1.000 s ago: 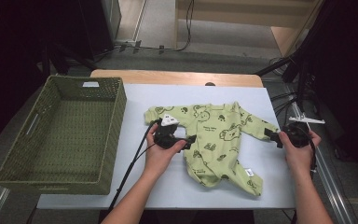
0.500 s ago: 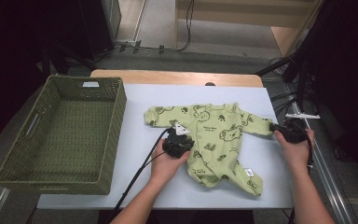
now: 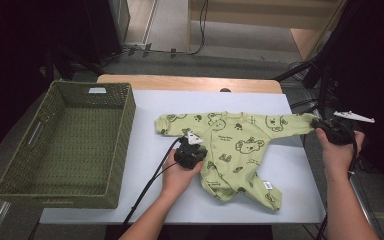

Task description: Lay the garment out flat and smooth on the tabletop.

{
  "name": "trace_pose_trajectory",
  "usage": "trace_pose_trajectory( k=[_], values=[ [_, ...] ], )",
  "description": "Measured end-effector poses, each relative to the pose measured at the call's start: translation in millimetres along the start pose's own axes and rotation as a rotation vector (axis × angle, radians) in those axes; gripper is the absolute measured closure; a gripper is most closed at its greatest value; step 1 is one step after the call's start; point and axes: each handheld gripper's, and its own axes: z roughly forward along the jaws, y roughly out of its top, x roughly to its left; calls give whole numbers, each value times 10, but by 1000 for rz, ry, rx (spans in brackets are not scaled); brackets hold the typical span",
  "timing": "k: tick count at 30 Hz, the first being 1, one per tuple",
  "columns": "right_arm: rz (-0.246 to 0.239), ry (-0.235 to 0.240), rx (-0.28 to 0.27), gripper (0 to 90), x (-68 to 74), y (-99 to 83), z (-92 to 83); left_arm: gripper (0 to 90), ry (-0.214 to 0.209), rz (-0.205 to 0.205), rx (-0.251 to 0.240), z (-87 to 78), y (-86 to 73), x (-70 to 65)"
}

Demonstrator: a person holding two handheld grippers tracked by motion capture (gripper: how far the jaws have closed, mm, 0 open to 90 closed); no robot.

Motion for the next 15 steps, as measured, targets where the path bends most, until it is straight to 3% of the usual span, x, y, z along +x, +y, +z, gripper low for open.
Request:
trace_pose_trajectory(
  k=[6,15],
  values=[
    [18,80,5,374,36,-50,-108,889,-5,-4,-1,0,-2,5],
    [-38,202,-2,179,375,-241,-400,890,1,2,-2,-1,-3,-2]
  ],
)
